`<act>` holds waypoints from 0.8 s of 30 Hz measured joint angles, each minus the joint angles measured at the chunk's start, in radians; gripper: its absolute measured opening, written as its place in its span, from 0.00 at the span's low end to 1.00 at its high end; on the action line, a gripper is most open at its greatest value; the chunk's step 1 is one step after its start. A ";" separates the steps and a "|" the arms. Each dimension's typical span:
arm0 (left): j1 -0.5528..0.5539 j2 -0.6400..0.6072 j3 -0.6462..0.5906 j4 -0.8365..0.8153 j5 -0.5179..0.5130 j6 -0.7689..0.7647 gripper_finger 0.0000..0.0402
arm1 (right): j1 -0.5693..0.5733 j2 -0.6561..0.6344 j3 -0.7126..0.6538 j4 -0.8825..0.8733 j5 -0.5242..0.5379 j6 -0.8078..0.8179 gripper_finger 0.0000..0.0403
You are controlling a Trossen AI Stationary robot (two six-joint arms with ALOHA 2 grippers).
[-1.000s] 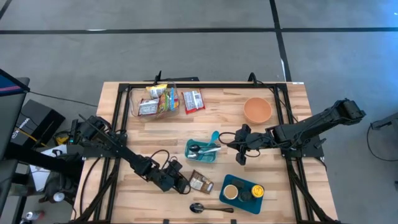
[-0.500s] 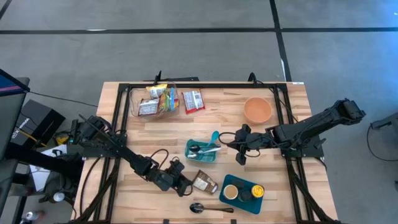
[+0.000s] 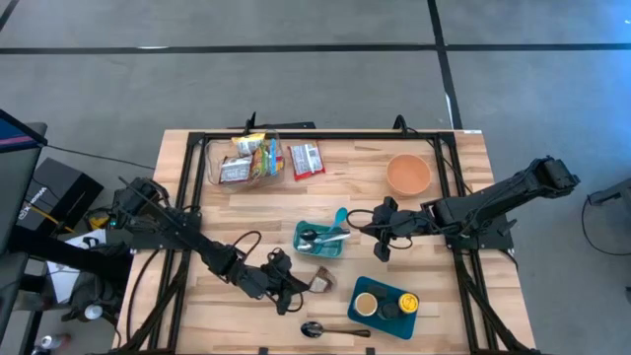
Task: Pick & Place Food Item
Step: Put the orange seasoning pack into the blue bin
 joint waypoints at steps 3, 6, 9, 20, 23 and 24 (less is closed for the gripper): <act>0.000 -0.027 0.000 -0.005 -0.002 0.064 0.00 | 0.000 0.000 0.000 0.000 0.000 0.000 0.00; 0.000 -0.044 0.000 -0.006 -0.001 0.123 0.00 | 0.000 0.000 0.000 0.000 0.000 0.000 0.00; 0.000 -0.053 0.000 -0.006 -0.001 0.163 0.00 | 0.000 0.000 0.000 0.000 0.000 0.000 0.00; 0.000 -0.054 0.000 -0.007 0.030 0.231 0.00 | 0.000 0.000 0.000 0.000 -0.002 0.010 0.00; 0.004 -0.054 0.000 -0.007 0.033 0.258 0.00 | 0.000 0.000 0.000 0.000 -0.002 0.010 0.00; 0.006 -0.054 0.000 -0.007 0.032 0.267 0.00 | 0.000 0.000 0.000 0.000 -0.002 0.010 0.00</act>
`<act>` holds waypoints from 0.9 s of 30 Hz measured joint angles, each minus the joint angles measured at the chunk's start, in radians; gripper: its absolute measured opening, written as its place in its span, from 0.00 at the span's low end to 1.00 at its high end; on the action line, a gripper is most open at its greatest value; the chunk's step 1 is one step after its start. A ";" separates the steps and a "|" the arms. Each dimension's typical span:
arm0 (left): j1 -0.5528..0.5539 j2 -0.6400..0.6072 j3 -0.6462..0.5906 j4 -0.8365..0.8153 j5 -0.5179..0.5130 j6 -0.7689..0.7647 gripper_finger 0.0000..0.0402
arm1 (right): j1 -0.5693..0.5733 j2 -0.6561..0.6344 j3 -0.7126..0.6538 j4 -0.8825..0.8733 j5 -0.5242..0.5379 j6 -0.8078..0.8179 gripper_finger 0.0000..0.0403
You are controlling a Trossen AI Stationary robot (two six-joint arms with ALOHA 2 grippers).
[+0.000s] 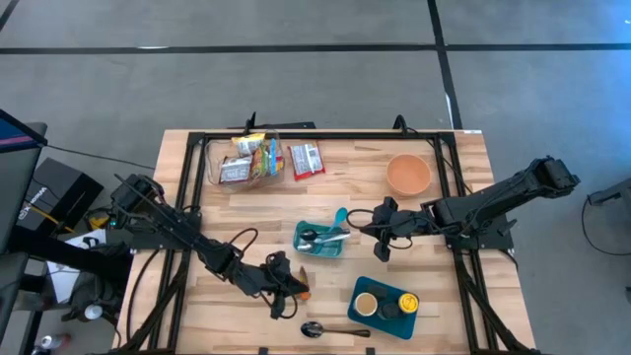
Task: Pick & Place Food Item
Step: Put the orange seasoning pack into the blue bin
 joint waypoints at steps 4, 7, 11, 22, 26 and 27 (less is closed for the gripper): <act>0.020 0.000 0.000 0.000 0.000 0.033 0.00 | 0.000 0.000 0.000 0.000 0.000 -0.001 0.00; 0.040 0.000 0.000 0.000 0.000 0.033 0.00 | 0.000 0.000 0.000 0.000 0.000 -0.001 0.00; 0.055 0.000 0.000 0.001 -0.002 0.034 0.00 | 0.000 0.000 0.000 0.000 0.000 -0.001 0.00; 0.070 0.000 0.000 0.001 -0.002 0.035 0.00 | 0.000 0.000 0.000 0.000 0.000 -0.001 0.00; 0.090 0.000 0.000 0.024 -0.001 0.088 0.00 | 0.000 0.000 0.000 0.004 0.000 -0.001 0.00; 0.096 0.000 0.000 0.037 0.002 0.109 0.00 | 0.000 0.000 0.000 0.005 0.000 -0.001 0.00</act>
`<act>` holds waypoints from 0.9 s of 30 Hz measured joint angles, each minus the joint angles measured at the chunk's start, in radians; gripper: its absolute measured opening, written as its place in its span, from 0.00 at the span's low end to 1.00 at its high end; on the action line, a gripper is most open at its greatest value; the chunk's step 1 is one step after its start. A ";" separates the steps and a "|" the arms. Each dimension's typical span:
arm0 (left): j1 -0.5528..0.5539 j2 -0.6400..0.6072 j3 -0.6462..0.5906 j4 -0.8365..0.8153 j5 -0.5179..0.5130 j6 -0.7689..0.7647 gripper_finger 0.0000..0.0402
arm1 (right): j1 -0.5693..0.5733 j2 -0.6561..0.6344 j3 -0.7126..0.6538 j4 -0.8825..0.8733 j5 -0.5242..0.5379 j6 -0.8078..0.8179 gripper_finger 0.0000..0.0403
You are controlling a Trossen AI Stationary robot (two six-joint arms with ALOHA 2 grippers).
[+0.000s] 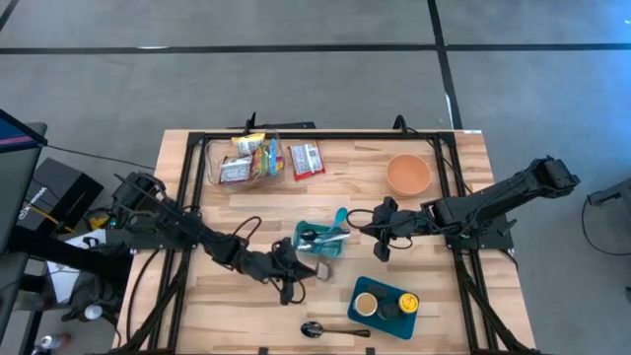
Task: Pick & Place Food Item
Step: Put the orange seasoning pack into the blue bin
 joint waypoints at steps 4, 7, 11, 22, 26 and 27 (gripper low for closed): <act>0.034 0.000 0.000 0.068 0.115 0.126 0.00 | 0.009 0.000 0.000 0.014 0.000 -0.001 0.00; 0.059 0.000 0.000 0.106 0.227 0.187 0.00 | 0.028 0.000 0.000 0.032 0.000 -0.022 0.00; 0.095 0.000 0.000 0.115 0.349 0.245 0.00 | 0.054 0.000 0.000 0.044 0.000 -0.083 0.00; 0.192 0.000 0.000 0.113 0.549 0.276 0.00 | 0.072 0.000 0.000 0.072 0.000 -0.213 0.00; 0.209 0.000 0.000 0.113 0.580 0.276 0.00 | 0.069 0.000 0.000 0.112 0.003 -0.276 0.00; 0.212 0.000 0.000 0.113 0.587 0.276 0.00 | 0.066 0.000 0.000 0.117 0.003 -0.291 0.00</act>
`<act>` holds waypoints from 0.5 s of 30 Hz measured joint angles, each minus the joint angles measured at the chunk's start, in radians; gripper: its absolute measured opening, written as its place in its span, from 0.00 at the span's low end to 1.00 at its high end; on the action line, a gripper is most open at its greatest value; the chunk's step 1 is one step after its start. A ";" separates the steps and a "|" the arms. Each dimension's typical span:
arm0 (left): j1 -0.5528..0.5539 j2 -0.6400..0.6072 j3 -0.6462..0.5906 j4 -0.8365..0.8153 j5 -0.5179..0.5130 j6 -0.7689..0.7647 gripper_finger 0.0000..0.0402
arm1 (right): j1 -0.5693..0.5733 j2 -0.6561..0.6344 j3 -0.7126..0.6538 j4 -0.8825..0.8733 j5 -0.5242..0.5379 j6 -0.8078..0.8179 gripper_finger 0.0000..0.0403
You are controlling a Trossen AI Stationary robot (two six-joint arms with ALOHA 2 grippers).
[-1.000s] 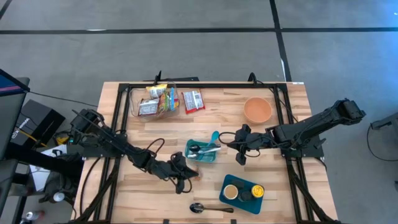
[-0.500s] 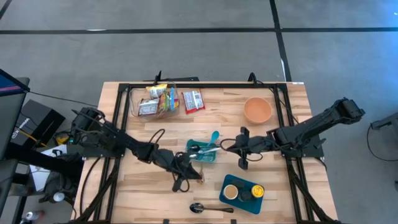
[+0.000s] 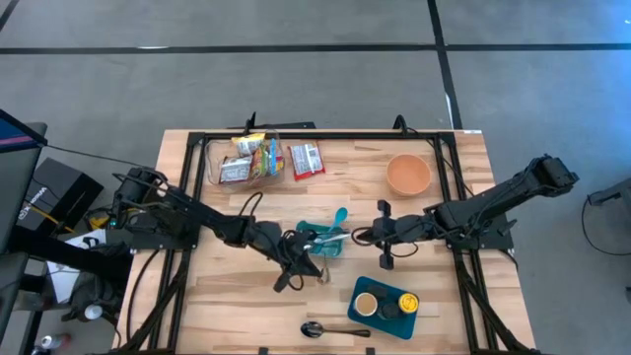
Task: Pick & Place Food Item
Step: Put the orange seasoning pack into the blue bin
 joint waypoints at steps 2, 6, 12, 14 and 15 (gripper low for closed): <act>0.002 0.000 0.000 -0.002 0.011 0.001 0.00 | -0.006 0.000 0.000 0.011 0.000 -0.038 0.00; -0.003 0.000 0.000 -0.003 0.018 0.053 0.00 | -0.026 0.000 0.000 0.042 -0.001 -0.156 0.00; -0.001 0.000 0.000 -0.003 0.045 0.155 0.00 | -0.057 0.000 0.000 0.080 -0.125 -0.335 0.00; 0.000 0.000 0.000 -0.003 0.045 0.163 0.00 | -0.072 0.000 0.000 0.124 -0.197 -0.346 0.00; 0.000 0.000 0.000 -0.003 0.045 0.164 0.00 | -0.079 0.000 0.000 0.148 -0.230 -0.347 0.00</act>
